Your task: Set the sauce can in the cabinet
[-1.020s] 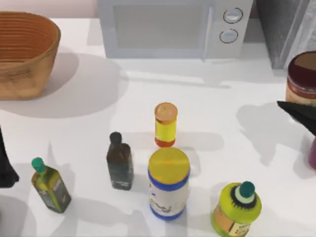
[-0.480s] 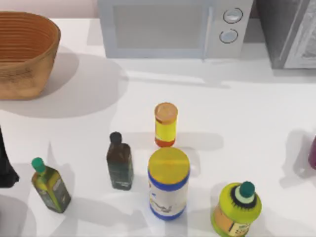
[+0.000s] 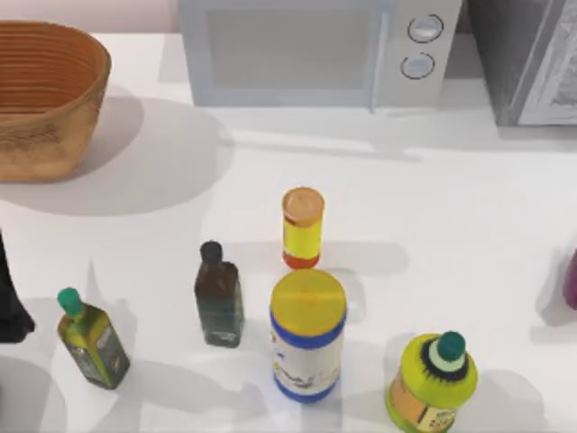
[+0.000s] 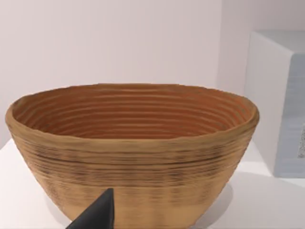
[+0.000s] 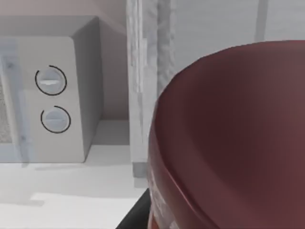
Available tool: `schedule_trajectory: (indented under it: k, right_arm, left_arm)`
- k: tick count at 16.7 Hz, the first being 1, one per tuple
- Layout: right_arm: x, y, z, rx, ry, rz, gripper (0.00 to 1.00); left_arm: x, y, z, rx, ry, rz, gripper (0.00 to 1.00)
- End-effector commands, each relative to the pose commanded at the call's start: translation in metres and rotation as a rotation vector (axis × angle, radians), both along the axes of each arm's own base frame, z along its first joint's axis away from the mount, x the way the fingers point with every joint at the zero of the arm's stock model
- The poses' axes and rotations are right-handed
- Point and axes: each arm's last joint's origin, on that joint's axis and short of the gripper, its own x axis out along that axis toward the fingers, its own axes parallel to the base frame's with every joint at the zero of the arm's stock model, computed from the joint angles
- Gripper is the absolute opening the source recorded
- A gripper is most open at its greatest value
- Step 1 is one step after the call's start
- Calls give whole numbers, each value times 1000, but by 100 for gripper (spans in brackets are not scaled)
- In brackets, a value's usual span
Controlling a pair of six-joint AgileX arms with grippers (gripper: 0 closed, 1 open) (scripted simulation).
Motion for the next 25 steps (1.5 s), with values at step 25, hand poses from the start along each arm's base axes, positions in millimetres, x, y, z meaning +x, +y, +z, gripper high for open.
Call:
schedule_trajectory:
  k: [25]
  right_arm:
    - [110,37,345,-9,3,3,0]
  left_arm:
    - [0,0,0,0,0,0,100]
